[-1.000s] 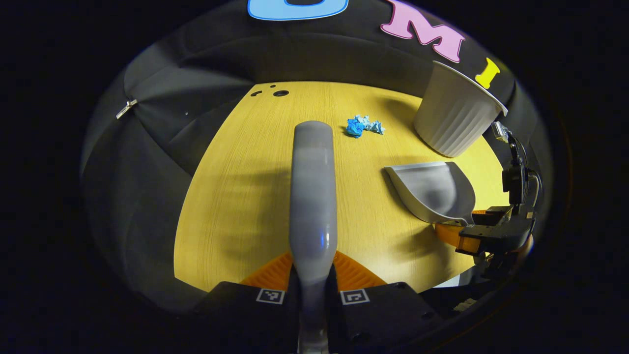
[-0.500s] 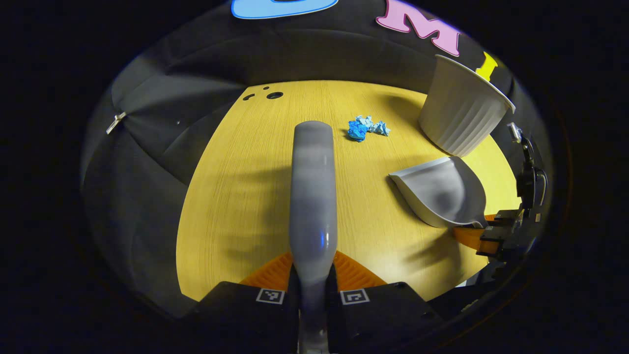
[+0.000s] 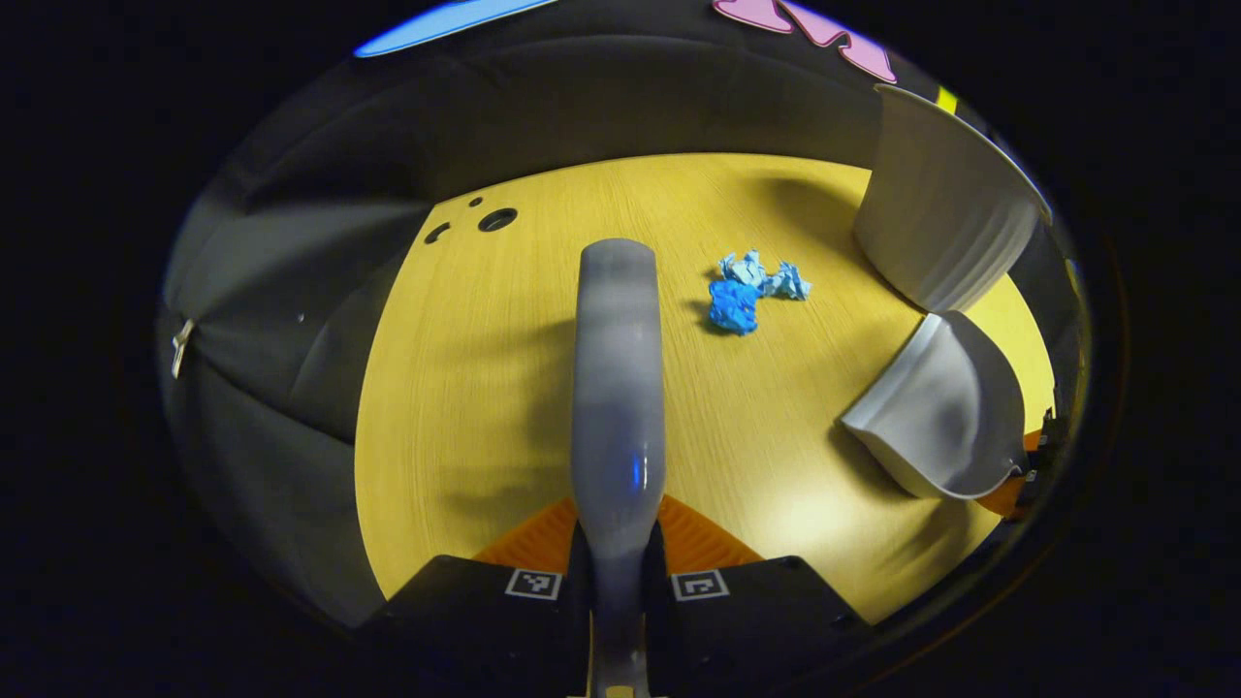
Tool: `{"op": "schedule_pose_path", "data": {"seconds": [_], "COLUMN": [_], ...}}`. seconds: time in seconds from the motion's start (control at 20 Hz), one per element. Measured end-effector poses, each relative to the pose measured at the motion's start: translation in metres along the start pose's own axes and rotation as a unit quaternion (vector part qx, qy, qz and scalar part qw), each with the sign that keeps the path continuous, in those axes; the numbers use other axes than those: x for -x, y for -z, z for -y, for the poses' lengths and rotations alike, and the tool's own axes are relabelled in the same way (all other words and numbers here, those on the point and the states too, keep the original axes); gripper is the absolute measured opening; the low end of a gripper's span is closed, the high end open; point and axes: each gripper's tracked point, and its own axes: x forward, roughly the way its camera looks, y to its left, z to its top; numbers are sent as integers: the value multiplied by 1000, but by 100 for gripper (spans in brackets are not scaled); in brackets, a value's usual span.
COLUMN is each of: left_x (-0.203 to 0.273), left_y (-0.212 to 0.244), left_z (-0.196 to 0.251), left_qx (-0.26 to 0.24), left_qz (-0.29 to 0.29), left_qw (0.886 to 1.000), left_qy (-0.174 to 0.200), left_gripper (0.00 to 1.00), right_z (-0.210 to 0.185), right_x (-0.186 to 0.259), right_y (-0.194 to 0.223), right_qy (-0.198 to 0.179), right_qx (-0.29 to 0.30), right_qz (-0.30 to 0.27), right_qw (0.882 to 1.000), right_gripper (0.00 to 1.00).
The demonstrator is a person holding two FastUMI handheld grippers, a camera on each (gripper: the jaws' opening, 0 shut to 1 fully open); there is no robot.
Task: Pick up the small broom and dustpan from the desktop, sweep the trash into the dustpan with the broom, and then empty the trash into the garbage bin.
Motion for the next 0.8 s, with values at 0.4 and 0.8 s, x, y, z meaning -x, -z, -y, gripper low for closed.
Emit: {"op": "schedule_pose_path", "data": {"seconds": [0.4, 0.8], "left_x": [-67, -78], "left_y": [-87, -111], "left_z": [0, 53], "left_qx": [-175, -333], "left_qz": [-5, -12], "left_qw": [985, 939], "left_qy": [5, 82], "left_gripper": [27, 30], "right_z": [7, 11], "right_x": [5, 5], "right_y": [-1, -1], "right_qy": [-14, -10], "right_qx": [29, 70], "right_qz": [2, 4], "right_qw": [999, 998], "right_gripper": [38, 38]}}
